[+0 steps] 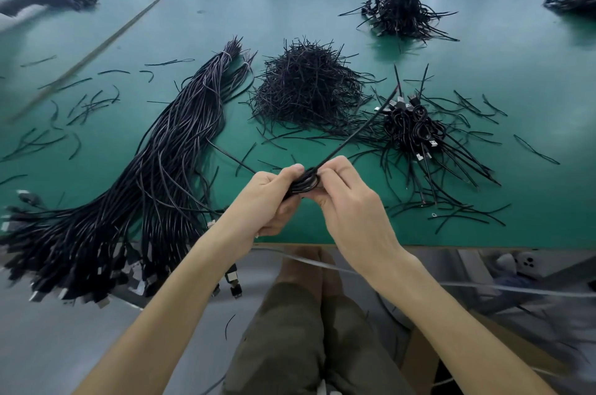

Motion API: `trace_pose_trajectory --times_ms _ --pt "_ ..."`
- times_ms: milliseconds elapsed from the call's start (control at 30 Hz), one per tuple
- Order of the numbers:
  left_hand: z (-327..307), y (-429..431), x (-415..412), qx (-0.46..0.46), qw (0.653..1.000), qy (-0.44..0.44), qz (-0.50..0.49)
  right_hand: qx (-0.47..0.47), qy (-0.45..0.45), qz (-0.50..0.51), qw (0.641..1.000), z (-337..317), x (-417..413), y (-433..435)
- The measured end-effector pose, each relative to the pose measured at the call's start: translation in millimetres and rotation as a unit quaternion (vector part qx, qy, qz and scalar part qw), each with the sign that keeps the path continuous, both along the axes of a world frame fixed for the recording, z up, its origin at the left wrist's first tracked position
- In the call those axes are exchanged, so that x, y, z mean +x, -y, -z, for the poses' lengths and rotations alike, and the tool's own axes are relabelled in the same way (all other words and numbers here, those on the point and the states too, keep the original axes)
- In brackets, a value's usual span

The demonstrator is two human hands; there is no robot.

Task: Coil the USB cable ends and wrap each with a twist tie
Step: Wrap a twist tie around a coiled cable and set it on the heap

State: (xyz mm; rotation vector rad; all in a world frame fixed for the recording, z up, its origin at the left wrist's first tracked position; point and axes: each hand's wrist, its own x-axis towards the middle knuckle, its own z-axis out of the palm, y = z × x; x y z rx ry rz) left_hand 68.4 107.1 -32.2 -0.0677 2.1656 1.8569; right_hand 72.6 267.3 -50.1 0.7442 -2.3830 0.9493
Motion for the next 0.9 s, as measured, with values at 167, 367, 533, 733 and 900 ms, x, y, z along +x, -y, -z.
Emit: trace_pose_trajectory --times_ms 167,367,533,733,900 --pt "0.1 -2.2 -0.1 0.003 1.000 0.020 -0.006 0.023 -0.028 0.012 0.999 -5.9 3.6 0.7" --pt "-3.8 1.7 0.2 -0.141 0.976 -0.167 0.004 -0.021 0.047 0.002 0.999 -8.7 4.5 3.2" --pt "-10.1 8.8 1.4 -0.111 0.964 -0.231 0.064 -0.030 0.079 -0.019 0.996 -10.1 0.6 4.1" --pt "-5.8 6.6 3.5 -0.015 0.962 -0.274 0.006 -0.103 0.124 -0.010 0.987 -7.8 -2.4 3.0" --pt "-0.6 6.6 4.7 -0.068 0.940 -0.334 -0.002 -0.160 0.149 -0.001 0.976 -9.4 -5.3 0.2"
